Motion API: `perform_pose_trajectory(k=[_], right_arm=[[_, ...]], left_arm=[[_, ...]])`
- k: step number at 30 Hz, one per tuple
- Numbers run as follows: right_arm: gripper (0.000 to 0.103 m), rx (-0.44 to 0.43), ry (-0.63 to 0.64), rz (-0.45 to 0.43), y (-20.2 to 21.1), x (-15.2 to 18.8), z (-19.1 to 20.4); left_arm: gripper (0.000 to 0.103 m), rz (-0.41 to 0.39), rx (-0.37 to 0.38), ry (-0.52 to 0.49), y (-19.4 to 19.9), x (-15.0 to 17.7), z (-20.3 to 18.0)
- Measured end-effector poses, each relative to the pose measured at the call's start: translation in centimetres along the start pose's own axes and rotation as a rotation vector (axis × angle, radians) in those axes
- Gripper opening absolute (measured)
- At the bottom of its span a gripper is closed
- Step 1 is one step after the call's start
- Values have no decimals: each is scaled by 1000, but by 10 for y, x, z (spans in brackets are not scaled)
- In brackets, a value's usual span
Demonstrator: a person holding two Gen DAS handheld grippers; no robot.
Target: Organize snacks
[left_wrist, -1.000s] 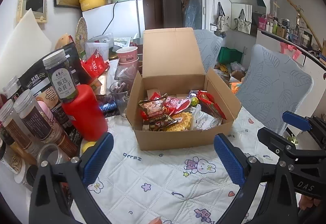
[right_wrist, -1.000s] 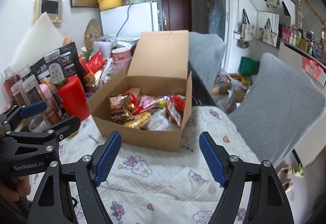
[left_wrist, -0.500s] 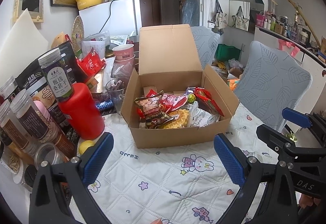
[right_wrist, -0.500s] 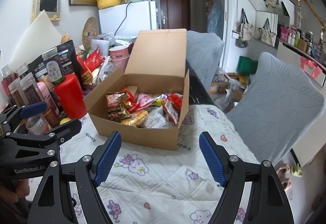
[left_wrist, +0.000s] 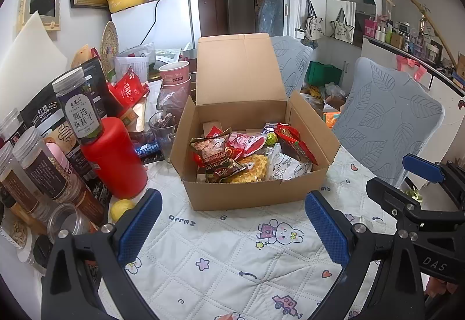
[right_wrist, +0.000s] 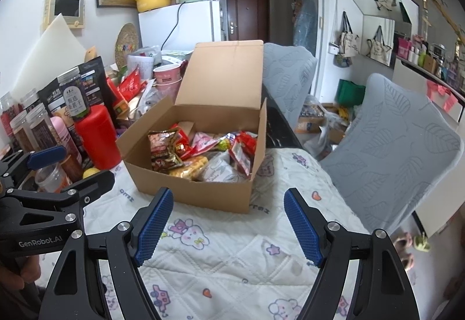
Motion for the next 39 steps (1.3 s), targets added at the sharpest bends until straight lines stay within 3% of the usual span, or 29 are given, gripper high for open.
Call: perform_pose_trajectory(k=[39], right_arm=[[79, 24, -26, 9, 5, 3, -7]], left_arm=[[101, 0, 24, -30, 6, -2, -8]])
Point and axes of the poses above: each gripper's, at about its wrist camera, not at the fingertips, and y roughly against the way its jaws point, z to its left, x to its underside, the point moved 3 cm from there along -y, roughly the way its jaws point, and after that the axes turned 10 degrees about y, right-handed, at the moved point
